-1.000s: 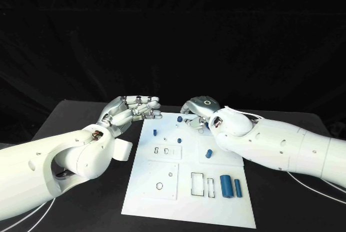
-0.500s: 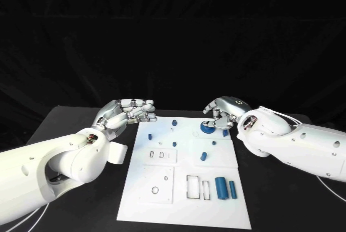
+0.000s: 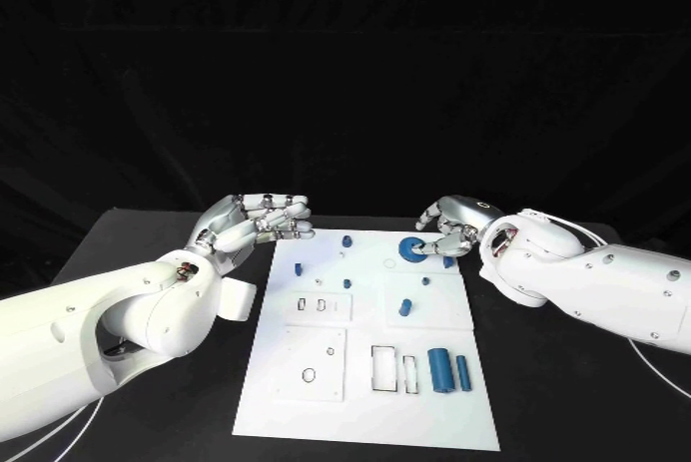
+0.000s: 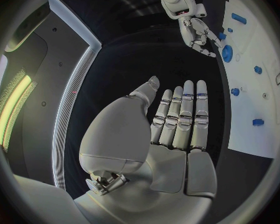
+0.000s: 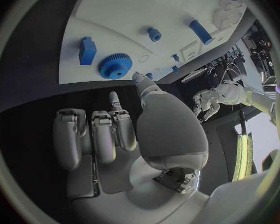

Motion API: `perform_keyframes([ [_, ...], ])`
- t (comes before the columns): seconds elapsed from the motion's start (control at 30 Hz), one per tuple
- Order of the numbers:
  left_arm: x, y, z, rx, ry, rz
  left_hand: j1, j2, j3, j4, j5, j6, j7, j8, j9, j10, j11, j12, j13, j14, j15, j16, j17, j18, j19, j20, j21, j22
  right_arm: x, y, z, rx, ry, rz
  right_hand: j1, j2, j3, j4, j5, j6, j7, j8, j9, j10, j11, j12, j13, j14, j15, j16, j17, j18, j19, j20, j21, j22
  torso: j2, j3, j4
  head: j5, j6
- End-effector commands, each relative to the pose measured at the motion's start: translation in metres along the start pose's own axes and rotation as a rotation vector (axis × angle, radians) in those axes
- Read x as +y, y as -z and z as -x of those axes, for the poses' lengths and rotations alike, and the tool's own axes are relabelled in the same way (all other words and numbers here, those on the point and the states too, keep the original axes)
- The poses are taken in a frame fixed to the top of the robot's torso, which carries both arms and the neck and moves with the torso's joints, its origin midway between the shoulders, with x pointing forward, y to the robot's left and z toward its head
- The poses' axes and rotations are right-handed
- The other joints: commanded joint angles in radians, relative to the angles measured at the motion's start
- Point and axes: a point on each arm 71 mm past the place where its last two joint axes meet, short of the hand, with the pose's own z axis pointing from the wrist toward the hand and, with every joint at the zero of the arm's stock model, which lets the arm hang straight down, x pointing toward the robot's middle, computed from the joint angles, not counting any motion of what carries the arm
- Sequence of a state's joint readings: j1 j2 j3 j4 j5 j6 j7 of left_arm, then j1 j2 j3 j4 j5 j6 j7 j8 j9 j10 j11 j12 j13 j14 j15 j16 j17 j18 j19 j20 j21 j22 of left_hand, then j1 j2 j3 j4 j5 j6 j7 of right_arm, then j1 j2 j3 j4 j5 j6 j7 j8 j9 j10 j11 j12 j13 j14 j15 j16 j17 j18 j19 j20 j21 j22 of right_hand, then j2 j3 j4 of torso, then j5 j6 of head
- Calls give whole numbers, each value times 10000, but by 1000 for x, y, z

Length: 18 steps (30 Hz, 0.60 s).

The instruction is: Assemble the parts on the task board

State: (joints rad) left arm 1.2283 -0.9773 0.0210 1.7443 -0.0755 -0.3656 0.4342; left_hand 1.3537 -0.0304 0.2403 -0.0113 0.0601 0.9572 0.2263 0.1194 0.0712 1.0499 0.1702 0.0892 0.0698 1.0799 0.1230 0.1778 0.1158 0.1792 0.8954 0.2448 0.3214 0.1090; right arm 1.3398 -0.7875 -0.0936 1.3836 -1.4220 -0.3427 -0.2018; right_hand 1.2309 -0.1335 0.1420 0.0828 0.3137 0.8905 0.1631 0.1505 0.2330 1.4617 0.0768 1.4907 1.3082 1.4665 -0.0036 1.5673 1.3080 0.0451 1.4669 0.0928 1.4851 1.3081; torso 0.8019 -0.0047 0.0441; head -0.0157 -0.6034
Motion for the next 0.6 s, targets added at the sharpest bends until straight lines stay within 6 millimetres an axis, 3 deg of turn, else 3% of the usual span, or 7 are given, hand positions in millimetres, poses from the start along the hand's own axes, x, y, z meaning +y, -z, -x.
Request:
perform_keyframes([
  [0.03, -1, -1, -3, 237, 113, -69, -14, 0, 74, 1, 34, -16, 67, -45, -7, -35, 48, -66, -10, -7, 45, -56, 15, 42, 8, 18, 16, -10, -4, -3, -4, 451, -65, -379, 126, 34, -69, 22, 104, -93, 5, 59, 20, 182, 30, 28, 1746, 1043, 61, 35, 2628, -176, 518, 100, 46, 1397, 2, -12, 7, -38, -17],
  [0.13, 0, -1, -3, 243, 116, -64, -13, 1, 76, -1, 34, -15, 67, -45, -7, -34, 48, -67, -10, -6, 45, -56, 16, 42, 8, 18, 16, -10, -5, -5, -5, 521, -24, -454, 146, 41, -73, 31, 147, -130, 15, 73, 29, 120, 40, -15, 1696, 1043, 70, 35, 2628, -181, 527, 111, 64, 1425, 11, -13, 24, -93, -36],
  [0.6, 0, -1, -4, 259, 123, -62, 3, -2, 93, -20, 35, -8, 64, -51, -5, -26, 45, -75, -8, 0, 42, -59, 20, 44, 9, 17, 18, -12, 1, -12, -13, 755, 174, -334, 173, 64, -70, 43, 174, -167, 26, 95, 40, 49, 53, -63, 1643, 1043, 83, 35, 2628, -185, 531, 124, 80, 1449, 11, -9, 12, -69, -62],
])
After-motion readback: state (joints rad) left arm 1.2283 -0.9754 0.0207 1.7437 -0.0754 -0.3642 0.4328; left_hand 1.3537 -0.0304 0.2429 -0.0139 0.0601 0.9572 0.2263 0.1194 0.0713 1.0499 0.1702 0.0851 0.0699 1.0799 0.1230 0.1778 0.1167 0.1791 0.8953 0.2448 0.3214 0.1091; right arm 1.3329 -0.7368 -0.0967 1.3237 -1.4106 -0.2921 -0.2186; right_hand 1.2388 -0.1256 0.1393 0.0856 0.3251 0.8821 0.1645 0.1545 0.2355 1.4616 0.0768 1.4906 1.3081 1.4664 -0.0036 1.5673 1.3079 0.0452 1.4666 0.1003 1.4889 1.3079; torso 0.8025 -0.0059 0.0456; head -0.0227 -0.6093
